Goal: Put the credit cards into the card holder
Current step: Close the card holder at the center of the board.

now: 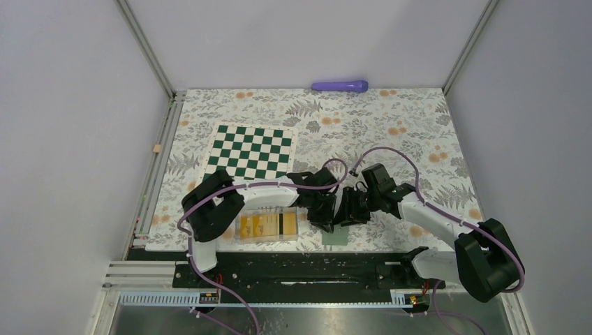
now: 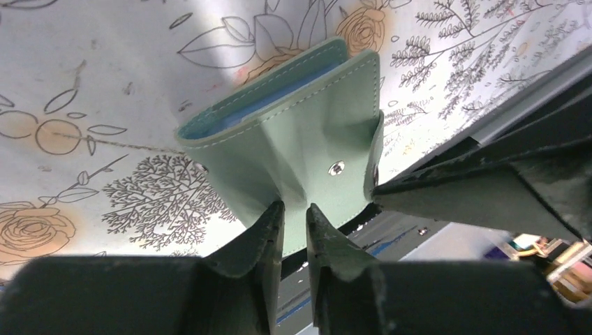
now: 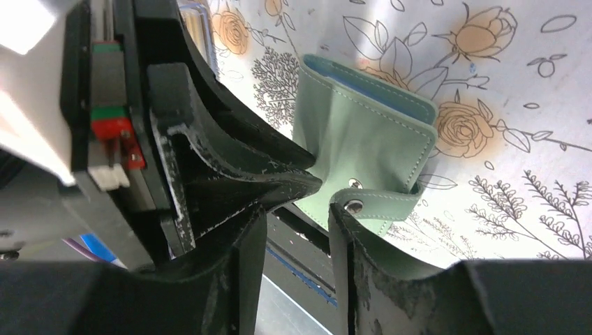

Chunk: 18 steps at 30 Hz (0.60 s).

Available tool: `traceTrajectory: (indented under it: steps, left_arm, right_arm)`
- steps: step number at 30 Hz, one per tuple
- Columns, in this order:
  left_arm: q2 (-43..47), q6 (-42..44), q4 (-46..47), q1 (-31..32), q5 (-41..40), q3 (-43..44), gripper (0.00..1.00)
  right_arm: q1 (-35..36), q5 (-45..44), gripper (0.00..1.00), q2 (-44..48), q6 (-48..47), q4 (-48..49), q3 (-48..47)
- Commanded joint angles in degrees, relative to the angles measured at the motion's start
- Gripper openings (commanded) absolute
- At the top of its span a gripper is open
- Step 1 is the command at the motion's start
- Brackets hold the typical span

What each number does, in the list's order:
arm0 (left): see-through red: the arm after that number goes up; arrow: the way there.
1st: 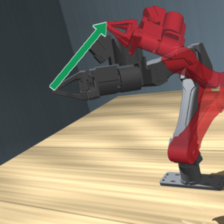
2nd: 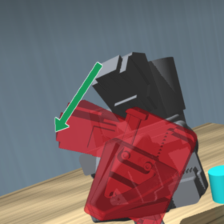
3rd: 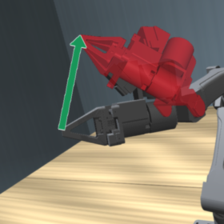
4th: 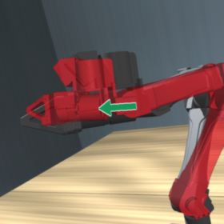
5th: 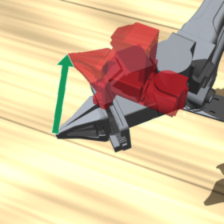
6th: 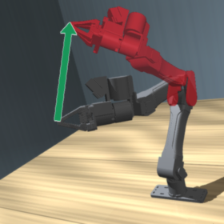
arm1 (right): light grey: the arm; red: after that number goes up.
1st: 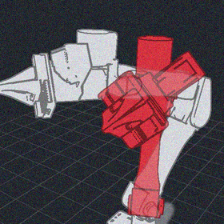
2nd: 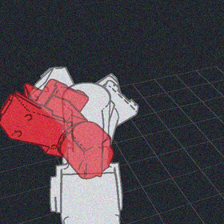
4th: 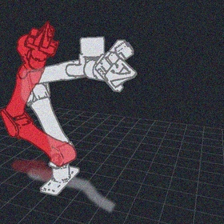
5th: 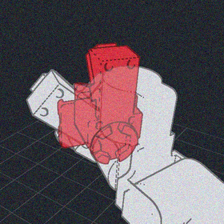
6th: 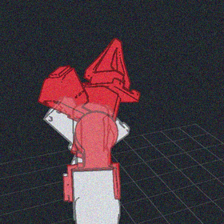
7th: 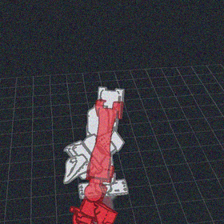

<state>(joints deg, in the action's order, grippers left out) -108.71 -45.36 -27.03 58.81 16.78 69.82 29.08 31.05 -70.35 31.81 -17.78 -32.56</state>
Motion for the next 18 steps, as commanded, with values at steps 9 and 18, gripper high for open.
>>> traceTrajectory:
  steps: [9, 18]
  left_arm:
    - [10.5, -13.9, 29.1, -6.6, 10.0, -18.7, 0.40]
    - [7.6, -16.4, 34.0, -6.6, 12.4, -19.7, 0.39]
  right_arm:
    - [0.3, -0.8, 0.39, -1.0, -1.6, 2.2, 0.2]
    - [0.3, -0.4, 0.37, -2.7, -1.3, 4.2, 1.7]
